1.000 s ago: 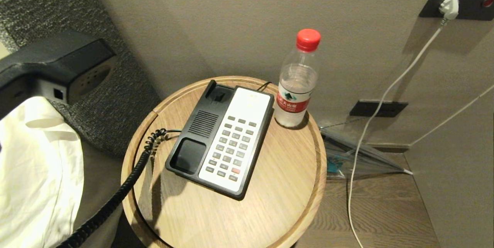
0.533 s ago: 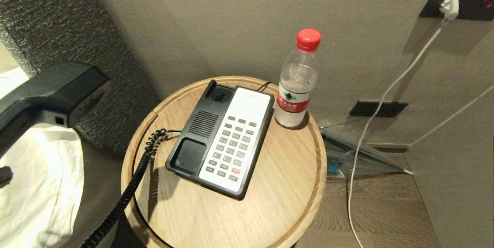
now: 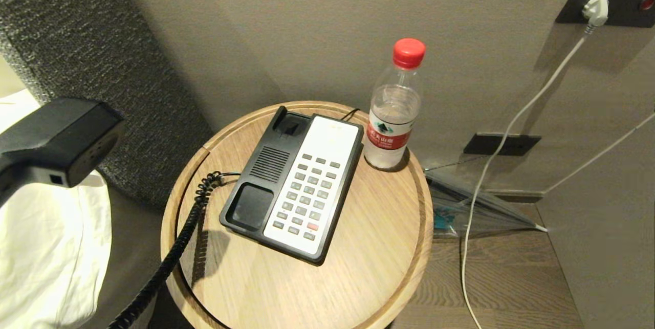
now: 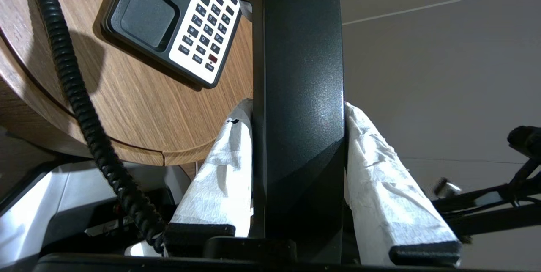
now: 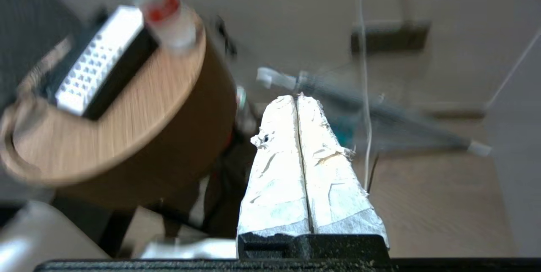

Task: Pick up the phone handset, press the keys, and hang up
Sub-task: Dial the number

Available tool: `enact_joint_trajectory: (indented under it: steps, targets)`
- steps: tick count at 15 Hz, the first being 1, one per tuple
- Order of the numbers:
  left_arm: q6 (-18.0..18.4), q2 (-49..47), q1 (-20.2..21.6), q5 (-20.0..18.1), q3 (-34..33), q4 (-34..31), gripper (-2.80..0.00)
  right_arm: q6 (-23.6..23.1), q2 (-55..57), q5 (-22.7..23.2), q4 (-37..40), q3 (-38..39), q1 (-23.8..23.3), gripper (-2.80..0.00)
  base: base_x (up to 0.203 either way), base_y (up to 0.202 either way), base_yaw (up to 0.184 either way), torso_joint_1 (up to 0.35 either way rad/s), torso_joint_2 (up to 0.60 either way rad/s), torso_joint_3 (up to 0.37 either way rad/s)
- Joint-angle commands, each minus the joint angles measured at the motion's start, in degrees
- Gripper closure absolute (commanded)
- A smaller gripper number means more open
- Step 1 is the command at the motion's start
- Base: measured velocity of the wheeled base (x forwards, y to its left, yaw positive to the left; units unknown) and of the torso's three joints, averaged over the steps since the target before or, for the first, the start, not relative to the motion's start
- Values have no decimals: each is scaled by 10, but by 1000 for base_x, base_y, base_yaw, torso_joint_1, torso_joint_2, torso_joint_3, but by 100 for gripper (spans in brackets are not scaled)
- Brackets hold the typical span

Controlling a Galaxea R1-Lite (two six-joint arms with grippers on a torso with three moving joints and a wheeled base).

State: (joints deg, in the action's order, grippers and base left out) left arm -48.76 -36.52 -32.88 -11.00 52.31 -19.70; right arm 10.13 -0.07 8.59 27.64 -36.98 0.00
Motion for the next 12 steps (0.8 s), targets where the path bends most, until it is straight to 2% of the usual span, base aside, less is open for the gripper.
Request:
enact_joint_trajectory:
  steps: [1,4,7,9,10,12]
  targets:
    - [-3,4,0,-1,-1,-1,0,-3,3,3,-3,-41,0,0,0,0,0,0,0,0]
    - [0,5,0,-2,-8,-1,0,21,139,18,-39,-93,-1,0,0,0,0,0,0,0]
    - [1,8,0,-1,-17,0,0,43,333,92,-62,-136,-1,0,0,0,0,0,0,0]
    - [0,6,0,-2,-34,33,0,52,454,124,-69,-154,1,0,0,0,0,0,0,0]
    - [-1,6,0,-2,-40,43,0,55,498,133,-70,-166,11,0,0,0,0,0,0,0]
    - [0,3,0,-3,-47,48,0,61,565,124,-72,-196,87,0,0,0,0,0,0,0]
